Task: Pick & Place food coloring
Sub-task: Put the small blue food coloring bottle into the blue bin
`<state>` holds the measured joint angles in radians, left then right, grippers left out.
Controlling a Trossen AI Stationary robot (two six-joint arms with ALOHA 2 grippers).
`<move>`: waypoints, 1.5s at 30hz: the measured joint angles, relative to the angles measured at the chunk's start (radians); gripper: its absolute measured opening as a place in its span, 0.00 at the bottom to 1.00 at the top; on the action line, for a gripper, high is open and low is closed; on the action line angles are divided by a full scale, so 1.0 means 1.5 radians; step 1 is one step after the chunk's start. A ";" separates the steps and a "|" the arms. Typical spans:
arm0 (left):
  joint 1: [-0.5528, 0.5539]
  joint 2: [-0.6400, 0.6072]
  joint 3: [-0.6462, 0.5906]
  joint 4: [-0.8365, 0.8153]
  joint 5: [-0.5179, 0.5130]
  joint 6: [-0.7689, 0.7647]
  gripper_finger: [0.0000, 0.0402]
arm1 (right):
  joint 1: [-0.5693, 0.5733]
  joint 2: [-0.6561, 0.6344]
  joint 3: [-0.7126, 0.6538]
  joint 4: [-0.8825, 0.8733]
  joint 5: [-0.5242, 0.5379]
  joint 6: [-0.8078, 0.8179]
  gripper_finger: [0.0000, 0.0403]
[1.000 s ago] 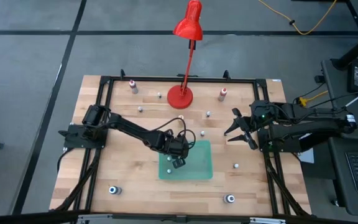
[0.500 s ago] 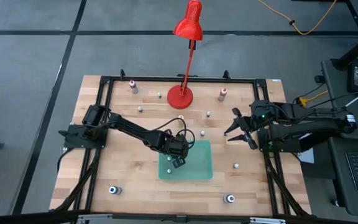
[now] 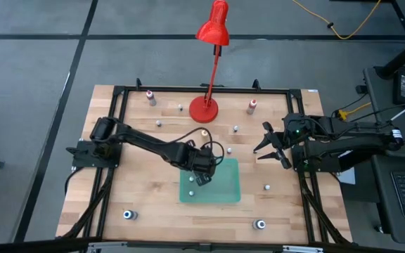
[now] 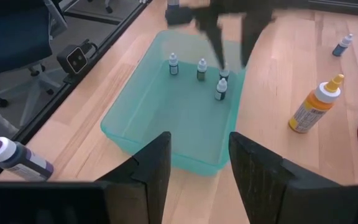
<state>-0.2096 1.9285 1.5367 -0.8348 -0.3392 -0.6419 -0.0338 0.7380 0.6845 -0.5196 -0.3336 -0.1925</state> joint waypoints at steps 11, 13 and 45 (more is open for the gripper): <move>0.011 -0.172 0.049 -0.185 -0.076 -0.171 0.37 | -0.001 -0.001 0.000 0.000 0.045 0.017 0.40; 0.014 -0.202 0.049 -0.241 -0.093 -0.203 0.37 | -0.001 -0.001 0.000 0.000 0.076 0.017 0.40; 0.381 -0.538 -0.392 -0.144 0.033 0.223 0.50 | -0.002 -0.001 0.000 0.196 0.307 0.003 0.40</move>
<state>0.3622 1.1221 0.9491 -1.0501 -0.2896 -0.3072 -0.0364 0.7372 0.6846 -0.2256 0.1264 -0.1876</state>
